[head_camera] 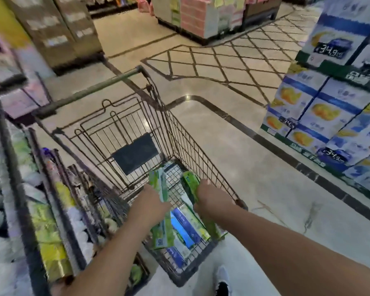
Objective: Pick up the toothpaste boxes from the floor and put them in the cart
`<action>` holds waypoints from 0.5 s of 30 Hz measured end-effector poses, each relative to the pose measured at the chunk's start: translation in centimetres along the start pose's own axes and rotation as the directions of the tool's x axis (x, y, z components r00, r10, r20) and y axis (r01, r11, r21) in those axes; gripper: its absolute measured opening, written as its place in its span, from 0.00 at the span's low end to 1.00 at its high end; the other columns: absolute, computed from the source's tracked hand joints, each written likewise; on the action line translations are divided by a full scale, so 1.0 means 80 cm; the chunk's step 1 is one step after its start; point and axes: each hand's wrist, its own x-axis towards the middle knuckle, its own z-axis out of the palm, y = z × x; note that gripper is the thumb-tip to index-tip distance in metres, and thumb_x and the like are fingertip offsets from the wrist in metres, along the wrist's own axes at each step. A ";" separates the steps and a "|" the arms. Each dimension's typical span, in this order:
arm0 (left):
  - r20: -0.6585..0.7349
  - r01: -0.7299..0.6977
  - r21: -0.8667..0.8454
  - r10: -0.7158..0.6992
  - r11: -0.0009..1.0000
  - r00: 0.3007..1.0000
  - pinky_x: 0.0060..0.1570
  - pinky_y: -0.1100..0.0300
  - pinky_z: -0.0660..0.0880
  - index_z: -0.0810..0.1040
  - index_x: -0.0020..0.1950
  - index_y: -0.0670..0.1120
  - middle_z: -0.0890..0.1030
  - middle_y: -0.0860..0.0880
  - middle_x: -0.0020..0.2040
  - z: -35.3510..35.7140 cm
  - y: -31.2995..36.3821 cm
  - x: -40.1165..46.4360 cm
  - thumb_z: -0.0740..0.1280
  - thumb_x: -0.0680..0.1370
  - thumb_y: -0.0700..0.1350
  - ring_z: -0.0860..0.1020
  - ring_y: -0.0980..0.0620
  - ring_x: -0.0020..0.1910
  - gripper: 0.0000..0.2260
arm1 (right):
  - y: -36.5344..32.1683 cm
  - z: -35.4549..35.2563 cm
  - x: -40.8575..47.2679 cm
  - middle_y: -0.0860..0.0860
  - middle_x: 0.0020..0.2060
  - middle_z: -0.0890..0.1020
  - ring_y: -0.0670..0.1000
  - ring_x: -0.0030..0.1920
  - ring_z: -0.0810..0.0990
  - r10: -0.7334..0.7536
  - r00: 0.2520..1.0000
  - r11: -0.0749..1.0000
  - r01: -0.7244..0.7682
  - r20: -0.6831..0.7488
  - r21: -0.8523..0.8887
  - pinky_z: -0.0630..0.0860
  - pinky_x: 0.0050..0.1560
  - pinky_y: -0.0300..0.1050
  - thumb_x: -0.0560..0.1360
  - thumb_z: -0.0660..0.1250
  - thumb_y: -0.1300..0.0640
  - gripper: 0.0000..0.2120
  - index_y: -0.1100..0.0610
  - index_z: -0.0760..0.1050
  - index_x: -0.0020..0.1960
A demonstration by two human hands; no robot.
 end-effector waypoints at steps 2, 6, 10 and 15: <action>-0.006 0.076 -0.056 -0.076 0.996 0.997 0.41 0.53 0.81 0.65 0.54 0.43 0.79 0.47 0.45 0.019 -0.010 0.028 0.72 0.69 0.52 0.80 0.48 0.40 0.23 | -0.007 0.007 0.038 0.57 0.48 0.80 0.54 0.39 0.75 -0.032 0.998 0.999 0.031 0.061 0.006 0.68 0.36 0.43 0.76 0.67 0.57 0.25 0.62 0.60 0.68; -0.014 0.205 -0.102 -0.207 0.974 0.978 0.32 0.57 0.76 0.67 0.57 0.41 0.79 0.49 0.42 0.060 -0.031 0.086 0.72 0.71 0.54 0.81 0.48 0.38 0.24 | -0.018 0.047 0.117 0.56 0.52 0.81 0.57 0.49 0.80 -0.059 0.988 0.998 0.055 0.142 0.032 0.73 0.45 0.49 0.73 0.71 0.54 0.27 0.60 0.62 0.65; -0.024 0.284 -0.156 -0.291 0.946 0.956 0.31 0.58 0.71 0.64 0.60 0.43 0.81 0.45 0.47 0.101 -0.059 0.150 0.72 0.73 0.51 0.81 0.45 0.41 0.24 | -0.028 0.096 0.189 0.57 0.54 0.80 0.57 0.51 0.80 -0.090 0.979 0.996 0.088 0.183 0.020 0.71 0.44 0.47 0.74 0.70 0.57 0.27 0.61 0.61 0.66; -0.019 0.386 -0.104 -0.390 0.917 0.921 0.38 0.54 0.75 0.60 0.67 0.42 0.81 0.42 0.51 0.147 -0.115 0.237 0.71 0.74 0.51 0.81 0.42 0.47 0.29 | -0.041 0.169 0.279 0.58 0.52 0.81 0.59 0.54 0.80 -0.123 0.962 0.992 0.116 0.245 0.041 0.71 0.45 0.48 0.74 0.70 0.56 0.31 0.63 0.58 0.69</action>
